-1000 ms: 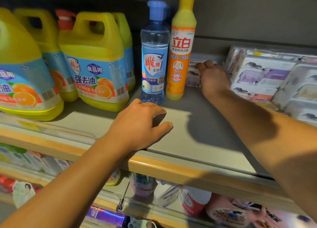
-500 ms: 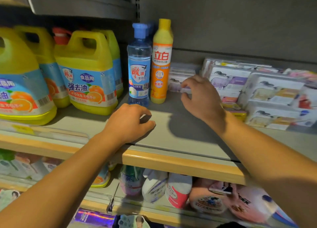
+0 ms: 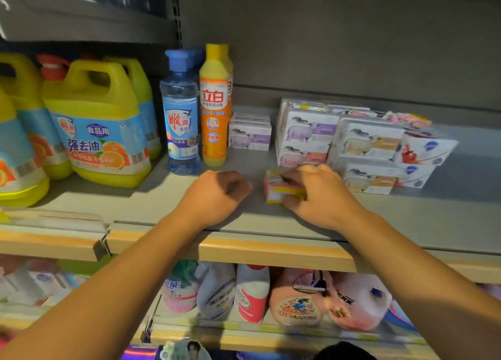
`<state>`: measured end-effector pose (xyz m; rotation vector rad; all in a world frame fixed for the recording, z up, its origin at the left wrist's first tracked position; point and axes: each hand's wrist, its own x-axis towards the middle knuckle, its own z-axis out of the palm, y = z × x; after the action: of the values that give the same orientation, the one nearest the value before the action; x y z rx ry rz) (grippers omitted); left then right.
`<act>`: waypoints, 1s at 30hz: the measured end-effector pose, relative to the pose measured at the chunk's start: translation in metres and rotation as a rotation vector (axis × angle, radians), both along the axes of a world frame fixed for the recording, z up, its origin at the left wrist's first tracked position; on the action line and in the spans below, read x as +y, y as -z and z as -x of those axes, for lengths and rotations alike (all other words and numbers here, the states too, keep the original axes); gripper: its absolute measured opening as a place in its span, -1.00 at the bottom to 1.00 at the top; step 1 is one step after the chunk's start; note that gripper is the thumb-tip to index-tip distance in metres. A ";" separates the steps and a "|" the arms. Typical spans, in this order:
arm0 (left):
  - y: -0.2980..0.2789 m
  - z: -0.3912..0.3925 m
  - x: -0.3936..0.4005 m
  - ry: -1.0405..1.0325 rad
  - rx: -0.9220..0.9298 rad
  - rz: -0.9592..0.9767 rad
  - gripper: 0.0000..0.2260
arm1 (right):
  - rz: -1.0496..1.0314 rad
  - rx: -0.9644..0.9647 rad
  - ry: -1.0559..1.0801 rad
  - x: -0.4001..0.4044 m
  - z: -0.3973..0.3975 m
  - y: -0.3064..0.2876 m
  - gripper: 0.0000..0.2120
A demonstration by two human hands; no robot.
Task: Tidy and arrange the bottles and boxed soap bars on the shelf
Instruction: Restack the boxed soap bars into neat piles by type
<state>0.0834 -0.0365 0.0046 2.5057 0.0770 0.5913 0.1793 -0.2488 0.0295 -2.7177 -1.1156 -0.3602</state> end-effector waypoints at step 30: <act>-0.007 0.019 -0.014 0.092 -0.376 -0.197 -0.65 | -0.767 0.204 -0.248 0.004 0.025 0.019 -0.57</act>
<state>0.0644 -0.0503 0.0118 2.5199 -0.2468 1.0627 0.1538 -0.2444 0.0110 -1.8815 -0.9762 -0.3644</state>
